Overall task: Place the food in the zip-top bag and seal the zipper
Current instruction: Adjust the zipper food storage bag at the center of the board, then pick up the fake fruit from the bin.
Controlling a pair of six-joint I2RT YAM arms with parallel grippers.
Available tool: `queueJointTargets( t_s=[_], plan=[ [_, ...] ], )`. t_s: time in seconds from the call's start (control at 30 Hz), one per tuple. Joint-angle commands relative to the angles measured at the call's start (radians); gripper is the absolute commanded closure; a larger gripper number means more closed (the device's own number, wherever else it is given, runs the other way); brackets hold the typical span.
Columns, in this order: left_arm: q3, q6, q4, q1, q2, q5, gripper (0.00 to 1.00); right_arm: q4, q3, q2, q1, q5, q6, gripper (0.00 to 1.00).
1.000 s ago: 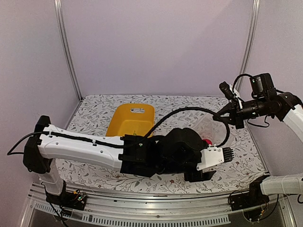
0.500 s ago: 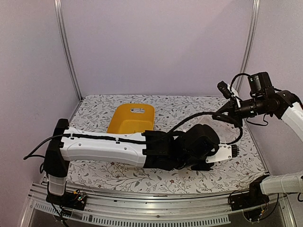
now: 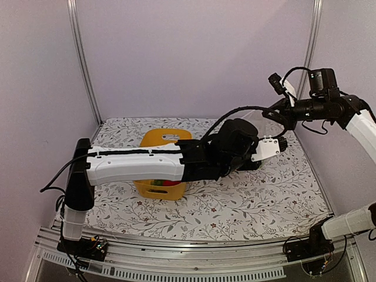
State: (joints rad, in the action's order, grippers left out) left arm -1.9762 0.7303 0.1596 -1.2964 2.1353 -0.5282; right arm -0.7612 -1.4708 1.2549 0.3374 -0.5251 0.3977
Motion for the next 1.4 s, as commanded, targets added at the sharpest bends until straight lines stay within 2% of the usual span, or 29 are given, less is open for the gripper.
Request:
queueJointTargets(
  t_s=[0.0, 0.13, 0.4, 0.47, 0.6, 0.7, 0.87, 1.07, 1.2, 1.37],
  plan=[
    [0.116, -0.068, -0.026, -0.012, 0.002, 0.030, 1.00, 0.043, 0.196, -0.039, 0.002, -0.144, -0.001, 1.00],
    [0.133, -0.135, 0.022, -0.018, -0.005, 0.073, 1.00, 0.042, 0.272, -0.028, 0.009, -0.193, 0.004, 1.00],
    [0.178, -0.197, 0.026, -0.036, -0.069, 0.129, 1.00, 0.053, 0.290, -0.035, 0.009, -0.207, 0.003, 1.00],
    [0.192, -0.213, 0.033, -0.038, -0.086, 0.141, 0.93, 0.056, 0.297, -0.042, 0.009, -0.207, 0.003, 1.00],
    [0.237, -0.255, 0.061, -0.051, -0.140, 0.129, 0.70, 0.067, 0.318, -0.059, 0.010, -0.202, 0.000, 1.00],
    [0.318, -0.318, 0.070, -0.052, -0.229, 0.176, 0.63, 0.072, 0.328, -0.067, 0.010, -0.201, 0.001, 1.00],
    [0.487, -0.426, 0.059, -0.051, -0.397, 0.199, 0.57, 0.079, 0.341, -0.073, 0.010, -0.199, 0.001, 1.00],
    [0.654, -0.515, 0.066, -0.034, -0.548, 0.109, 0.49, 0.085, 0.352, -0.082, 0.010, -0.191, 0.006, 1.00],
    [0.734, -0.589, 0.096, 0.027, -0.622, 0.059, 0.45, 0.086, 0.357, -0.085, 0.010, -0.189, 0.006, 1.00],
    [0.772, -0.702, 0.168, 0.140, -0.666, 0.062, 0.43, 0.085, 0.365, -0.099, 0.010, -0.180, 0.008, 1.00]
  ],
)
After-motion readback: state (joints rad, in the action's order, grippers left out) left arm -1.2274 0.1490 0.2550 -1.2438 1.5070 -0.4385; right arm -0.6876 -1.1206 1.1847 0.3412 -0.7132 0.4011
